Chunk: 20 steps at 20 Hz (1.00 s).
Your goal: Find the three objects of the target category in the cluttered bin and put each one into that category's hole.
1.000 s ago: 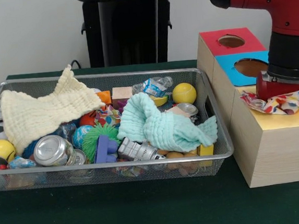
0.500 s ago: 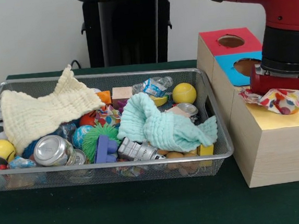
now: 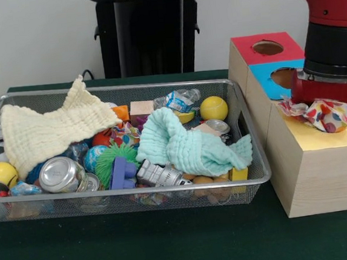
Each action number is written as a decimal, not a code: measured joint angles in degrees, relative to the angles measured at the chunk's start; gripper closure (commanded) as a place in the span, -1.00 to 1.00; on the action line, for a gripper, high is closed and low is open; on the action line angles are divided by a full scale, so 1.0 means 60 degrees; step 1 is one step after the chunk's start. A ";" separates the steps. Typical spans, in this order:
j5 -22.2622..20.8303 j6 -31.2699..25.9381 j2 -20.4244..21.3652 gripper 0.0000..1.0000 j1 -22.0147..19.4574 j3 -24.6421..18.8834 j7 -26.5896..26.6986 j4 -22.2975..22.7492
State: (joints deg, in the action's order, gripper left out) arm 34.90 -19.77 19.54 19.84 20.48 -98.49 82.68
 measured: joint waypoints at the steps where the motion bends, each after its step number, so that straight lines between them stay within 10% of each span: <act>1: 0.0000 0.0000 0.0011 -1.00 0.0005 -0.0001 0.0000 0.0008; 20: -0.0006 -0.0035 0.0562 -1.00 0.0096 0.0004 0.0000 0.0429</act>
State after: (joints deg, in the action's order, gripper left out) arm 34.87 -19.98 22.91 20.42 20.51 -98.49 85.25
